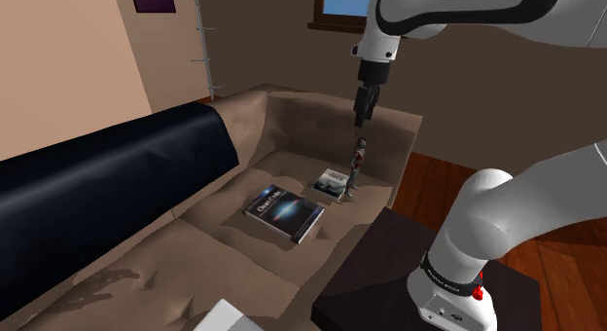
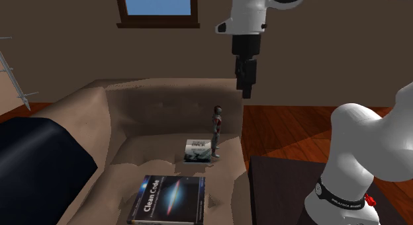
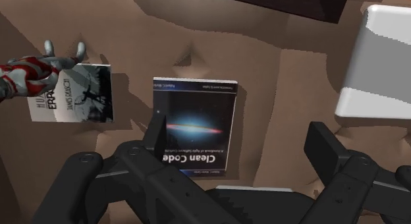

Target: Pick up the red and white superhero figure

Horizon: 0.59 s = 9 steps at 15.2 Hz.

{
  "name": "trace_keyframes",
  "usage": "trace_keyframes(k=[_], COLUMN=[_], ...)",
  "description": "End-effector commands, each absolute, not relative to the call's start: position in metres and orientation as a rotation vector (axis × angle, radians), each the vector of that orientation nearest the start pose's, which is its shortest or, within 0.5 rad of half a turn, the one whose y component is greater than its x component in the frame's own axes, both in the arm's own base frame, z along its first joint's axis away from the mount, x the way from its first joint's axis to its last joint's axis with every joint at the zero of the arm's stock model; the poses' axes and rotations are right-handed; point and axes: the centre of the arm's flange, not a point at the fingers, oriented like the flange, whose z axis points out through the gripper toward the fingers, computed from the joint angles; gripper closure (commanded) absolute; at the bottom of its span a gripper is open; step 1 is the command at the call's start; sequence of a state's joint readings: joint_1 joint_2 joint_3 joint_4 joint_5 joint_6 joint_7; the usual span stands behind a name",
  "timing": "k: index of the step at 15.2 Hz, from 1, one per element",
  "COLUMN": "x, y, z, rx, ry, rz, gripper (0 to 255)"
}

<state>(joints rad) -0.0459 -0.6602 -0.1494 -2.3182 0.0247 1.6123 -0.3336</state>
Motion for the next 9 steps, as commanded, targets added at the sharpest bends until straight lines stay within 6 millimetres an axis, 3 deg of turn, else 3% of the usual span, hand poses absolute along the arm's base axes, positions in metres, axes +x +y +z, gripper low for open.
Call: trace_keyframes(k=[1, 9], x=[0.346, 0.381], y=[-0.099, -0.192], z=[0.556, 0.504], rx=[-2.995, -2.948], ry=[-0.257, -0.254], rz=[0.031, 0.032], gripper=[0, 0])
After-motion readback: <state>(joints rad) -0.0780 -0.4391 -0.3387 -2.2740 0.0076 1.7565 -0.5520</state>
